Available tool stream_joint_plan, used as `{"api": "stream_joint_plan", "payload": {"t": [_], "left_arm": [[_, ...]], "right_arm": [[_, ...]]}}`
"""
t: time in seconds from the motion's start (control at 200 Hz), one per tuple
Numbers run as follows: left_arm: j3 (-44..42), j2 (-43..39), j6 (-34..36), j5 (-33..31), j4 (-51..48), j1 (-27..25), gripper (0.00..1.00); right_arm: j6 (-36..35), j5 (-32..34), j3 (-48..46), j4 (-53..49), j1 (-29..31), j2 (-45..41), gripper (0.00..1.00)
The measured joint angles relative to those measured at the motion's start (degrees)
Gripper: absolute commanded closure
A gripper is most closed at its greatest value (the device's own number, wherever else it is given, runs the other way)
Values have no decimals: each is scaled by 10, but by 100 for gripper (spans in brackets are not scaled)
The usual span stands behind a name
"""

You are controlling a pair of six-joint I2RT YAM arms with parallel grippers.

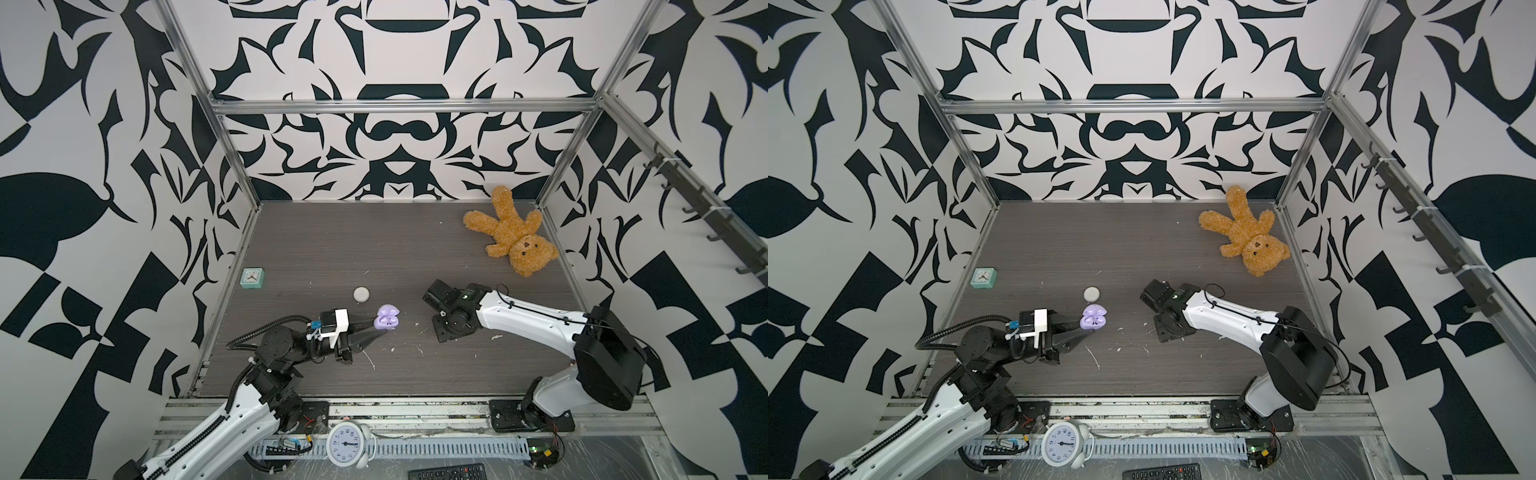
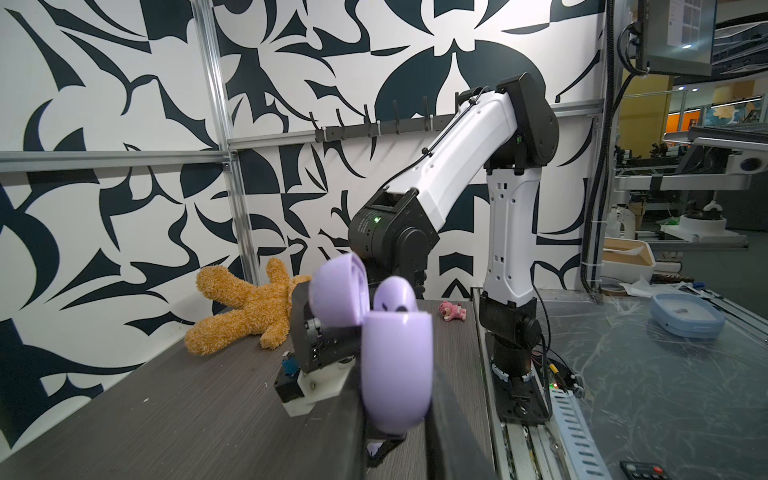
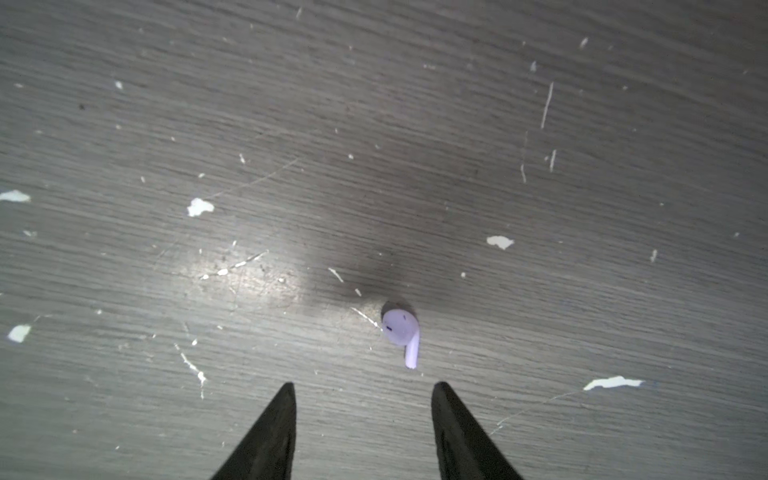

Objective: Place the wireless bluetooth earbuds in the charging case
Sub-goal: 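Lower the open right gripper over the lilac earbud on the table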

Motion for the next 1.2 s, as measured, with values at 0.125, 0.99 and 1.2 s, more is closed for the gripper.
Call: {"api": "stream_joint_plan", "payload": {"t": [0.125, 0.99, 1.2], "left_arm": [[0, 0, 2, 2, -2, -1, 100], [0, -3, 11, 6, -4, -8, 100], [0, -3, 12, 6, -4, -8, 100]], "right_arm": [[-6, 8, 11, 3, -4, 30, 52], [-2, 15, -2, 18, -26, 70, 63], [2, 14, -11, 20, -26, 72, 65]]}}
